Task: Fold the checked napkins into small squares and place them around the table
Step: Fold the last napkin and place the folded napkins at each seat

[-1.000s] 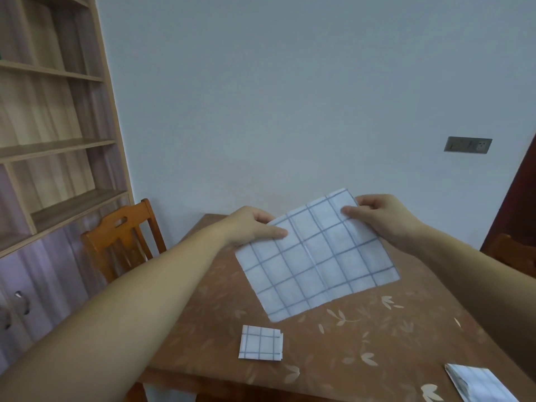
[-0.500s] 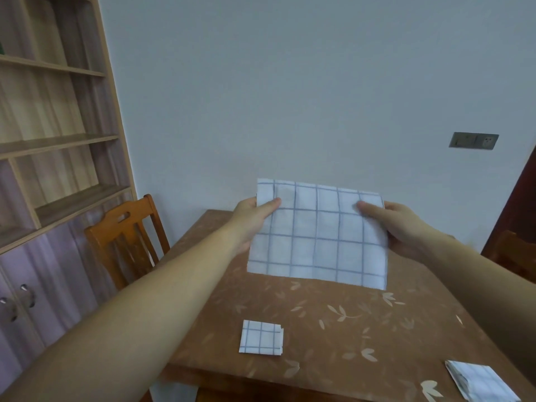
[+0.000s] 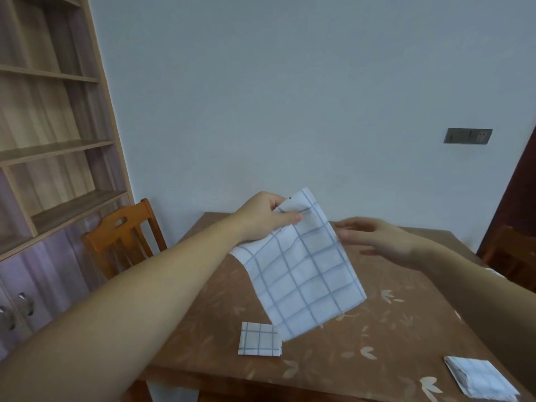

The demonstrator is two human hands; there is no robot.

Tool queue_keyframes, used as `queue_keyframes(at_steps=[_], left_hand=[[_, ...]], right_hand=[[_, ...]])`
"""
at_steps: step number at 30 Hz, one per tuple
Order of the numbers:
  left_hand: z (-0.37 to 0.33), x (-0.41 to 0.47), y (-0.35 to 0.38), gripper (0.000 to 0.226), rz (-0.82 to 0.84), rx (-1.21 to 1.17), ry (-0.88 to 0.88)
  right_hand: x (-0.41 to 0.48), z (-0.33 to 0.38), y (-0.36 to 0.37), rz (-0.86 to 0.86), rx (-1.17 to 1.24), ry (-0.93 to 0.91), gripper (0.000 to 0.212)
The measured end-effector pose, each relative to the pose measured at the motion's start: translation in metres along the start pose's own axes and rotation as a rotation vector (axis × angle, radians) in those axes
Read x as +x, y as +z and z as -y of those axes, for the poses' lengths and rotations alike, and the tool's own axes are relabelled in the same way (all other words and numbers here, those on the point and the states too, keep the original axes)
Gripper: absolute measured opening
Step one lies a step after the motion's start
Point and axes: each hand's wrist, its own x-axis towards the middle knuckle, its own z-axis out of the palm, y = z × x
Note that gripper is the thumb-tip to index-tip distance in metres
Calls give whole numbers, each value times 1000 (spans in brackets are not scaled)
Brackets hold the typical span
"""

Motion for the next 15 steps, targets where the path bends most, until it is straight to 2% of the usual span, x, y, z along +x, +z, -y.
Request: queue_keyframes(at_steps=[3,5,9,15], left_hand=[[-1,1,5,9,64,45,-3],[0,-2,4,16,82,50,-13],[2,-7,-1,11,143,-21,-64],[-12,-1,1,14,-4,-9,-2]], right_hand=[[4,20,19,26,62,-166,16],[8,26,26,-14,41,-230,20],[12,26,30,-48,-27,-243,35],[14,30,40,-69,-31,-276,23]])
